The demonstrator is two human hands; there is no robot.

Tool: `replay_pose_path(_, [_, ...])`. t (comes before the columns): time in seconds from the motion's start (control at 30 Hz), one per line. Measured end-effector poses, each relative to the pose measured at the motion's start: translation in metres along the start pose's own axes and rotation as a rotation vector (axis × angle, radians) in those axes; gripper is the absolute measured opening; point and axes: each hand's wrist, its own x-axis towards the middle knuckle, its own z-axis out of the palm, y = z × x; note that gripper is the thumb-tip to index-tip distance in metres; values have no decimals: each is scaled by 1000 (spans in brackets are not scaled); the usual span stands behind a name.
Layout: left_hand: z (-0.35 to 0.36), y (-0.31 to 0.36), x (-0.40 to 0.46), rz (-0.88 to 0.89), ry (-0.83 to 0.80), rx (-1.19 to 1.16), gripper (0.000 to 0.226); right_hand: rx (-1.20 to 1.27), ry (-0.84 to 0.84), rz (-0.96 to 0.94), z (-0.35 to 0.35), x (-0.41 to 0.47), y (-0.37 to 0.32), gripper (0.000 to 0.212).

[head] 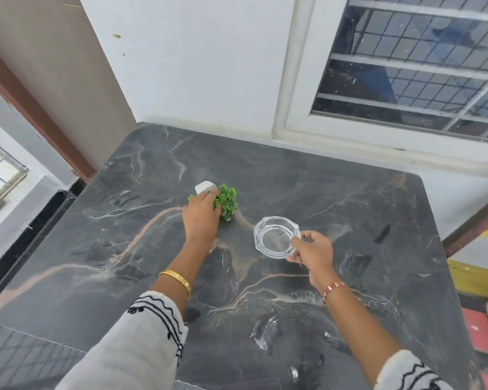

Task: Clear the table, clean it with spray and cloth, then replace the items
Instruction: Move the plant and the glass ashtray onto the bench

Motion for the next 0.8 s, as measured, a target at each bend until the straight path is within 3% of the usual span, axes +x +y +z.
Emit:
replay_pose_path(0.1, [-4, -1, -1, -47, 88, -86, 26, 10, 1, 5, -1, -4, 1, 15])
replay_pose_path(0.2, [-9, 1, -6, -105, 65, -213, 27, 42, 14, 7, -4, -7, 0, 17])
replay_pose_path(0.3, [-11, 3, -15, -34, 16, -188, 23, 64, 22, 8, -5, -11, -1, 18])
replay_pose_path(0.47, [-7, 5, -27, 66, -266, 154, 71, 52, 18, -5, -7, -19, -3, 18])
replay_pose_path(0.67, [-7, 4, -15, 119, -213, 213, 51, 69, 28, -17, -15, -31, -5, 17])
replay_pose_path(0.8, [-18, 14, -22, -118, -15, -176, 36, 125, 56, -13, -23, -37, -5, 16])
